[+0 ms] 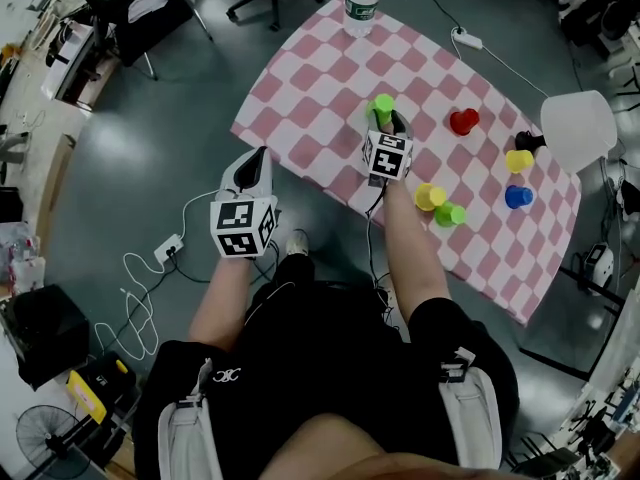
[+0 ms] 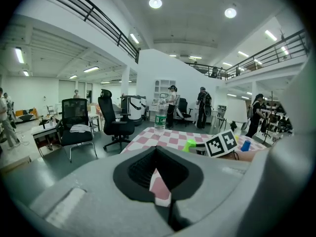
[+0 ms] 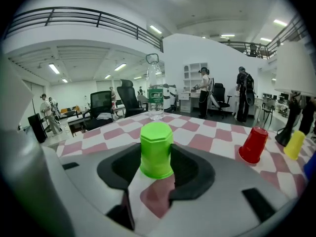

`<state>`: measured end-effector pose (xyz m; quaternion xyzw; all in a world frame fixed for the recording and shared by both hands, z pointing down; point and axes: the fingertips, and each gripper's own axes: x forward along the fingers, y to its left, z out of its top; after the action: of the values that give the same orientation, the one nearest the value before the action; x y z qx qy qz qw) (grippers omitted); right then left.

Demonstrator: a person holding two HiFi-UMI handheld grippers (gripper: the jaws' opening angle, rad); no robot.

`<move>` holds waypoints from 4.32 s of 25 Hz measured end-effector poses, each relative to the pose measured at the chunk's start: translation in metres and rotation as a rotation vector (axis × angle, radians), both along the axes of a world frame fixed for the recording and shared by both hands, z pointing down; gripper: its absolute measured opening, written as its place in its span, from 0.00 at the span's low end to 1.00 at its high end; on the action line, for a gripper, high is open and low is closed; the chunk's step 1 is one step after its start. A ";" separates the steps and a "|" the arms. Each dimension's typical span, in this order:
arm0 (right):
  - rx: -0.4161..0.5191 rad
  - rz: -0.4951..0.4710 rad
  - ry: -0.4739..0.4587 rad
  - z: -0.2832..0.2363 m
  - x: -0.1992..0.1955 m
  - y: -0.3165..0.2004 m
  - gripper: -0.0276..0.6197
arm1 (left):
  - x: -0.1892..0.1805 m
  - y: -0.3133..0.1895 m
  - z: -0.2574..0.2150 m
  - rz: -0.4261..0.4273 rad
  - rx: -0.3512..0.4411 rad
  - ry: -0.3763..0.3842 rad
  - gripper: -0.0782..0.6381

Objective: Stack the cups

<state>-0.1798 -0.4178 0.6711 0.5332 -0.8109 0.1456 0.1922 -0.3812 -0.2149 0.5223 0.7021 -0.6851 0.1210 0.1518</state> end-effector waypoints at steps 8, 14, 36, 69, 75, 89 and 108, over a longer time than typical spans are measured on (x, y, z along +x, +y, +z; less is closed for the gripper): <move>0.058 -0.010 0.001 -0.057 0.018 0.028 0.33 | 0.023 -0.001 -0.023 0.043 0.056 0.032 0.13; 0.121 0.040 -0.007 -0.112 0.059 0.050 0.33 | 0.065 -0.009 -0.043 0.129 0.100 0.060 0.13; 0.206 0.422 0.032 -0.177 0.304 0.148 0.33 | 0.268 -0.032 -0.069 0.521 0.145 0.120 0.13; -0.105 0.438 -0.018 0.020 0.349 0.220 0.33 | 0.319 -0.002 -0.042 0.556 0.068 0.036 0.13; -0.116 0.424 -0.005 0.028 0.342 0.222 0.33 | 0.318 -0.001 -0.037 0.555 0.057 0.029 0.13; -0.130 0.419 0.030 0.033 0.339 0.223 0.33 | 0.315 0.000 -0.039 0.566 0.063 0.042 0.13; 0.228 0.507 -0.115 -0.093 0.357 0.215 0.34 | 0.340 -0.007 -0.049 0.635 0.095 0.072 0.13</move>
<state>0.1775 -0.2028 0.5784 0.7280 -0.6724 0.1269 0.0424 -0.0415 -0.2215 0.4732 0.8910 -0.4308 0.1052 0.0976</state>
